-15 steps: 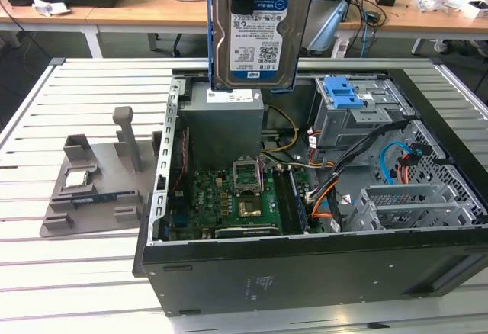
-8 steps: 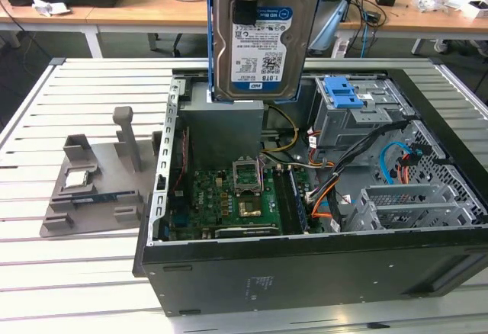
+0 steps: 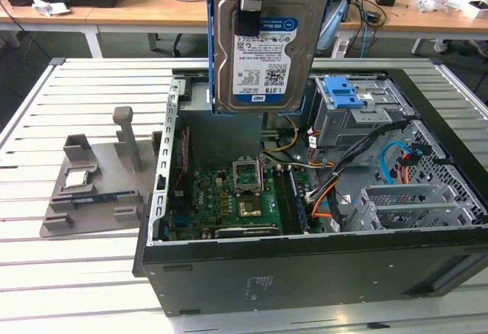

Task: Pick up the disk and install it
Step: 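Pick up the disk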

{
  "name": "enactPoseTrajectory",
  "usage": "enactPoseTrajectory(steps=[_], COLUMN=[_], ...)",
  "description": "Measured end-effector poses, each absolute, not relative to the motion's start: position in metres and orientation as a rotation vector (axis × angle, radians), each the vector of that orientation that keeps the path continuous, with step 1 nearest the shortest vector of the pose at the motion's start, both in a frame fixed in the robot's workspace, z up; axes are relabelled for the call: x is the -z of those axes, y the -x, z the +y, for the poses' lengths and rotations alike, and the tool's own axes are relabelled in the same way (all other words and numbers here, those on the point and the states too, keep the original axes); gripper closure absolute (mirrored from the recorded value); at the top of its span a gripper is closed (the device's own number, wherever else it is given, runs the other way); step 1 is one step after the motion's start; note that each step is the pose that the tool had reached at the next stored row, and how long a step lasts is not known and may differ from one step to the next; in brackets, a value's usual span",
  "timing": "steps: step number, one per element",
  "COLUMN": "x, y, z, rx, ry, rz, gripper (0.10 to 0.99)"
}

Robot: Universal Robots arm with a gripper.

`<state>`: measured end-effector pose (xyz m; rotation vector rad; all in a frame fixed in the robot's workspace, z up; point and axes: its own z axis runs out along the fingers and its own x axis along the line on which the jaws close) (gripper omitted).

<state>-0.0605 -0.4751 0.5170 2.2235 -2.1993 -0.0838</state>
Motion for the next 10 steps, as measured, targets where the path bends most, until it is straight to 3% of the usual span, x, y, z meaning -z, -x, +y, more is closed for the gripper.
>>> enactPoseTrajectory(steps=[8,10], x=[-0.517,-0.516], y=[0.06,0.06], z=[-0.503,-0.53], rx=[0.084,0.084], ry=[-2.223,-2.223], rz=[-2.199,-2.199], gripper=[0.722,0.722])
